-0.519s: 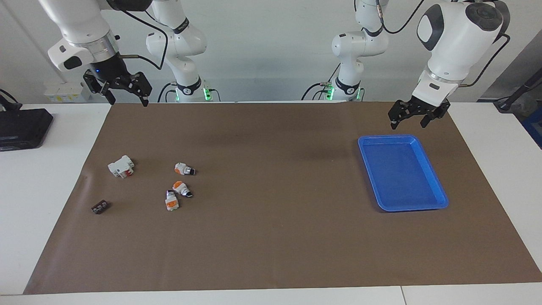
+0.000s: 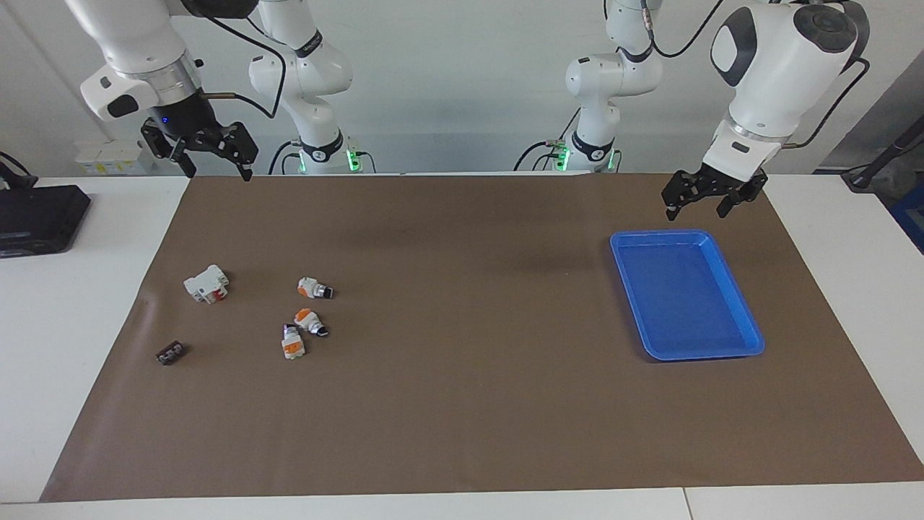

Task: Turn and place switch with both arms
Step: 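Lower the right gripper onto the nearest white-orange switch block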

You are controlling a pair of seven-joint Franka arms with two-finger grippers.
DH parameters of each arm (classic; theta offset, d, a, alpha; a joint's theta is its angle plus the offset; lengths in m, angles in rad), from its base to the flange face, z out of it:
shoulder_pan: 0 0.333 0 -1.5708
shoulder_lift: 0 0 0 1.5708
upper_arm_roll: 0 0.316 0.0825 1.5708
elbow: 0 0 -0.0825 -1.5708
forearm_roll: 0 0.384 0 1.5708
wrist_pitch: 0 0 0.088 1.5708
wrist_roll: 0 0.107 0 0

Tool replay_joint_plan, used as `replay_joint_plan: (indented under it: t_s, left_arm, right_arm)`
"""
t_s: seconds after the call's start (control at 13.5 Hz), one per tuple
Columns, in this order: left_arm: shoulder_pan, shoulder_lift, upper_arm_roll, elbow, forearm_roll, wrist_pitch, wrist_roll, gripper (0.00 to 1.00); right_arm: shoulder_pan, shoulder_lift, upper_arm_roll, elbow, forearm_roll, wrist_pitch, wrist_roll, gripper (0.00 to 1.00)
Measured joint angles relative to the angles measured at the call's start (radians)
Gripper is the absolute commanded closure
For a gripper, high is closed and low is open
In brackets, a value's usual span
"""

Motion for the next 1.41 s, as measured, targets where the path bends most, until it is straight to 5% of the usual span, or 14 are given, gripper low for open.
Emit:
replay_joint_plan:
  t_s: [0.52, 0.96, 1.41]
  left_arm:
    - [0.000, 0.000, 0.000, 0.000, 0.000, 0.000, 0.000, 0.00]
    - [0.000, 0.000, 0.000, 0.000, 0.000, 0.000, 0.000, 0.00]
    - [0.000, 0.000, 0.000, 0.000, 0.000, 0.000, 0.000, 0.00]
  right_arm:
    - [0.007, -0.004, 0.002, -0.038, 0.002, 0.035, -0.115, 0.00]
    - [0.058, -0.007, 0.004, -0.338, 0.005, 0.374, -0.242, 0.00]
    - [0.084, 0.035, 0.004, -0.580, 0.008, 0.665, -0.778, 0.00]
